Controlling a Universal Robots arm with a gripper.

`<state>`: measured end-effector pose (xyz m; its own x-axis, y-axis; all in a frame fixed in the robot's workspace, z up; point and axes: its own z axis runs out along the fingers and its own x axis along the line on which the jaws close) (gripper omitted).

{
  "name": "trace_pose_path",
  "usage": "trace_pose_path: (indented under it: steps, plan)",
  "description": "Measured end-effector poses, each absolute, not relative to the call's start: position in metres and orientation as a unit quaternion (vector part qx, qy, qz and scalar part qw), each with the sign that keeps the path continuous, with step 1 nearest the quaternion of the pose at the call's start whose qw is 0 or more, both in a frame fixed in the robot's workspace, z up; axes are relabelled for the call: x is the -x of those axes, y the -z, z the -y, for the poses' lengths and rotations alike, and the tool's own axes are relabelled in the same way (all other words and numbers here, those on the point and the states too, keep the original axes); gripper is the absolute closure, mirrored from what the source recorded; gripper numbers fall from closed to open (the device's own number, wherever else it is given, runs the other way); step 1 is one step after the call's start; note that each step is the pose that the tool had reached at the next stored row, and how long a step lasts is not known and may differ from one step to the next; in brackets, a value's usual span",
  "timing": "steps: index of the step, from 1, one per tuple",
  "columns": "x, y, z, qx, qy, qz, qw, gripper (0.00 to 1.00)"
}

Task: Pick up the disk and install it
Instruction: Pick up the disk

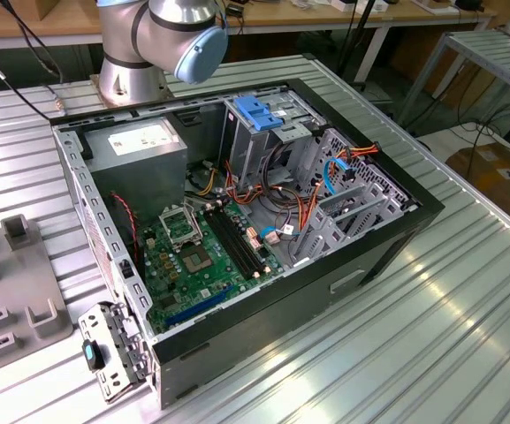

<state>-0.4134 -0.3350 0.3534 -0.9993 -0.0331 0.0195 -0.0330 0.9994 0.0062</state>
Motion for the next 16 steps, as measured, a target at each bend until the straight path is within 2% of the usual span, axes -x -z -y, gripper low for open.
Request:
trace_pose_path:
  steps: [8, 16]
  plan:
    - [0.4134, -0.3534, 0.335, -0.024, 0.003, 1.0, 0.01, 0.89]
    - [0.4134, -0.3533, 0.335, -0.126, 0.002, 0.992, 0.01, 0.89]
